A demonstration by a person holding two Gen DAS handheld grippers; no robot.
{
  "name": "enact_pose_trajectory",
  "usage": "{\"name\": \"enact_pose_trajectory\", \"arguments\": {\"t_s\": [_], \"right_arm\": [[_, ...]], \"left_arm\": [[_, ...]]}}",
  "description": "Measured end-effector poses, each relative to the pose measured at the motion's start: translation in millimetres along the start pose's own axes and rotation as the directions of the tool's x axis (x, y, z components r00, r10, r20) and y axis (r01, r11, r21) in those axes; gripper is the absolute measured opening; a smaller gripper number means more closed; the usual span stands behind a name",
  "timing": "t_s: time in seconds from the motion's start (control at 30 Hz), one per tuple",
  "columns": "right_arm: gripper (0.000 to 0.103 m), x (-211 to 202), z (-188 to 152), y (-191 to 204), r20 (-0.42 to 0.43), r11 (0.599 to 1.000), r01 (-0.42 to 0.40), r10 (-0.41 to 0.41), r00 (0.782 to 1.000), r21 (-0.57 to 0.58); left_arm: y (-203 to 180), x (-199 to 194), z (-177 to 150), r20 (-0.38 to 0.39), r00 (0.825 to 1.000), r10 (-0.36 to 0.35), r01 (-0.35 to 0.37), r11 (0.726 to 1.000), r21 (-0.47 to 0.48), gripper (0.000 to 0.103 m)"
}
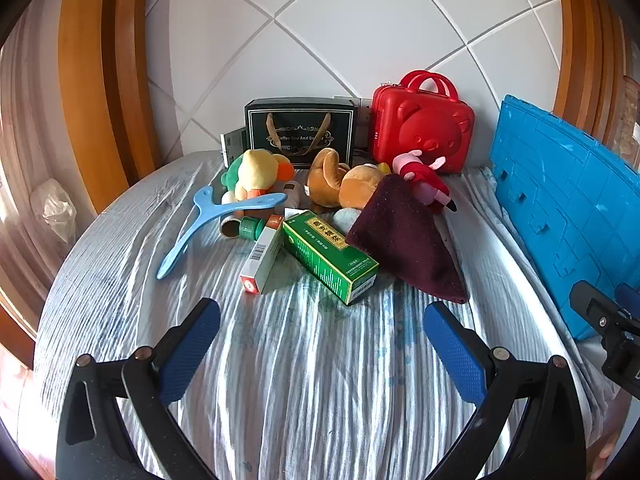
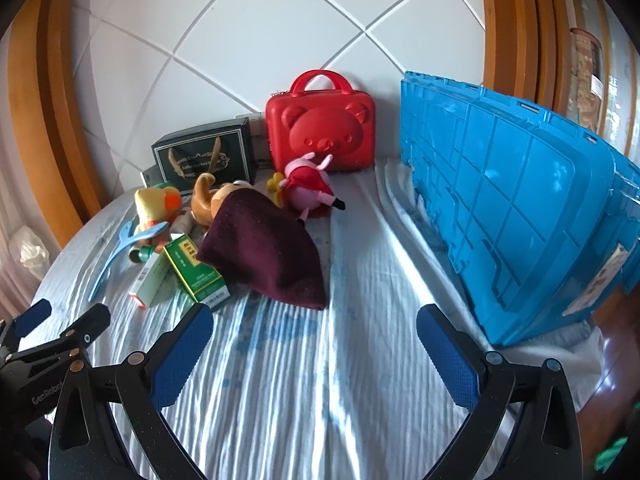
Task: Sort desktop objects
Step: 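Move both tools toward the green medicine box and maroon cloth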
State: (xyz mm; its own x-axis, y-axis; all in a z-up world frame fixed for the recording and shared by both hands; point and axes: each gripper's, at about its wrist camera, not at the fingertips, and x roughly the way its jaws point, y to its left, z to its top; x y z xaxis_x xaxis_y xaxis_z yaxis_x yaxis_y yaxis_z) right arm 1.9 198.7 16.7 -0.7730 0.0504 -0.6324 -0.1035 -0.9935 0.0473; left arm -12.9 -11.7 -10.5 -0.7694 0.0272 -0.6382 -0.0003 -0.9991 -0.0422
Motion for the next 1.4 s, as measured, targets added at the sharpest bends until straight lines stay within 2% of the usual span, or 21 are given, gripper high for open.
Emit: {"name": "enact_pose_trajectory", "arguments": {"t_s": [0.9,1.17,1.4], "right_arm": [[0.103,4,-5,-1,-0.035,1.0,-0.015,0.015,0.999,-0.001],[0.103,15,-4,-4,-0.076,0.999,-0.034,0.034,0.997,0.005],[0.103,13,-4,-7,-0.051,1.0,-0.03,0.03,0.998,0.005]], "left_arm": [[4,3,-2,-0.016,1.0,0.008,-0.008,1.0,-0.008,0.103],[3,4,0,-0.019,1.0,0.014,-0.014,1.0,-0.012,0.103],[2,9,2,-0.026,0.999,0.02,-0.02,1.0,-0.015,0.103]]}}
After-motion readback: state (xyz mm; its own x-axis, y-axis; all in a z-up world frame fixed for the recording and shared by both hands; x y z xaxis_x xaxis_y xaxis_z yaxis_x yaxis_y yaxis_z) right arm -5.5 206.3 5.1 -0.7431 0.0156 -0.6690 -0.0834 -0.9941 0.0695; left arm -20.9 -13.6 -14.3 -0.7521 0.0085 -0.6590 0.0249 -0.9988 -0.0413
